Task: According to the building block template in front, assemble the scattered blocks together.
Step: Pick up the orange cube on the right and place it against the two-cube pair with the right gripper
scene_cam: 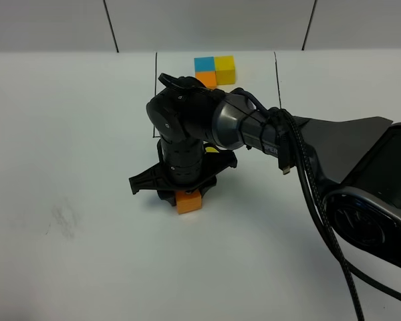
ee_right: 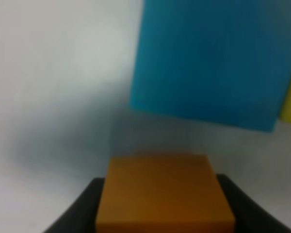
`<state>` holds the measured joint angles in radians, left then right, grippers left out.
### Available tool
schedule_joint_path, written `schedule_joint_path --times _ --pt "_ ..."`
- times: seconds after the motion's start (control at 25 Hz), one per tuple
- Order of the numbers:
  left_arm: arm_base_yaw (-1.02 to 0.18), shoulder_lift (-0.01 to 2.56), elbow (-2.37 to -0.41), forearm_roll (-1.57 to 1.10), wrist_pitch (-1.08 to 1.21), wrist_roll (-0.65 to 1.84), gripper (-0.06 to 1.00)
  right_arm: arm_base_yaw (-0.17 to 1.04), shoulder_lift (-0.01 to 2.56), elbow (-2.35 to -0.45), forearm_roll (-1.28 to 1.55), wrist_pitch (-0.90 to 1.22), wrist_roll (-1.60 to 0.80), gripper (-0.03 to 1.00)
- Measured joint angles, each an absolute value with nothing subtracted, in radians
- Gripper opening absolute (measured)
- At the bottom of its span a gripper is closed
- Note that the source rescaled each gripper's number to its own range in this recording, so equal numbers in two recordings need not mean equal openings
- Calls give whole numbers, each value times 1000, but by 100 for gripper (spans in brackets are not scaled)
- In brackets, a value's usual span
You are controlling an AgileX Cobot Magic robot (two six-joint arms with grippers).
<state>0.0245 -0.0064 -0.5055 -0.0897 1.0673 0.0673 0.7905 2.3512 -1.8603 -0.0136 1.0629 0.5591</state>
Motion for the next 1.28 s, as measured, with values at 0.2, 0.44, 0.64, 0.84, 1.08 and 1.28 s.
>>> schedule_joint_path --times 0.2,0.44,0.64,0.84,1.08,1.28 --pt "25 -6 -505 -90 1067 67 0 791 2353 -1889 -19 1067 576 51" --pt "25 -6 -505 -90 1067 67 0 780 2353 -1891 -34 1066 597 51" --pt "25 -6 -505 -90 1067 67 0 769 2353 -1891 -38 1064 601 51" --pt "25 -6 -505 -90 1067 67 0 766 2353 -1891 -43 1049 604 51" --pt "25 -6 -505 -90 1067 67 0 763 2353 -1891 -55 1035 611 51" --pt "25 -6 -505 -90 1067 67 0 762 2353 -1891 -55 1030 615 51"
